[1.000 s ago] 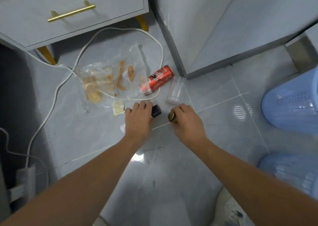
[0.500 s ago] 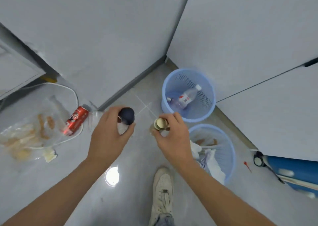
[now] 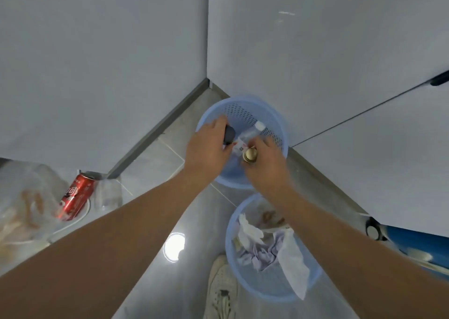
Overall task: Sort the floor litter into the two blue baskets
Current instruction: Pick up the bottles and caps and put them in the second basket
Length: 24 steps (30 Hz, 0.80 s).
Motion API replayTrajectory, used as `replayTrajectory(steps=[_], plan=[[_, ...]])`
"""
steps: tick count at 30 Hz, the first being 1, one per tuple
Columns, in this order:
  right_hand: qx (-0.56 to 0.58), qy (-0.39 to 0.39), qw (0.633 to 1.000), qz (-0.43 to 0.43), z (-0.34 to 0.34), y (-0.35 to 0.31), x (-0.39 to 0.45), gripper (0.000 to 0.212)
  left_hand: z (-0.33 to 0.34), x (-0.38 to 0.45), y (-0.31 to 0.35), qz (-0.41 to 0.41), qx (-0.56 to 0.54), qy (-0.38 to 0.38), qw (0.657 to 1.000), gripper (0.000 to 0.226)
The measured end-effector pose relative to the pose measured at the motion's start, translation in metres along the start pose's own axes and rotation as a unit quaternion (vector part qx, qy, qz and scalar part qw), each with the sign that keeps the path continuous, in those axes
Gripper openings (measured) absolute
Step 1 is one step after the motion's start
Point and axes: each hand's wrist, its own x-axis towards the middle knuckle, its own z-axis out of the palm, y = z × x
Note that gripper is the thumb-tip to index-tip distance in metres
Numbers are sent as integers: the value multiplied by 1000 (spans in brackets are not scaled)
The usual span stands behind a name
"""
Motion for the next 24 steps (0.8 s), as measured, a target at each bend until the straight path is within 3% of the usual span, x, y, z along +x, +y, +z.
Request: replayTrajectory(steps=[9, 17, 24], plan=[[-85, -109, 990, 10, 35, 31, 16, 11, 47, 13, -18, 17, 174, -64, 982, 22], [-55, -59, 995, -55, 18, -19, 2, 9, 8, -24, -27, 50, 85, 13, 995, 26], [-37, -49, 988, -139, 33, -124, -46, 17, -63, -121, -98, -28, 33, 41, 998, 25]])
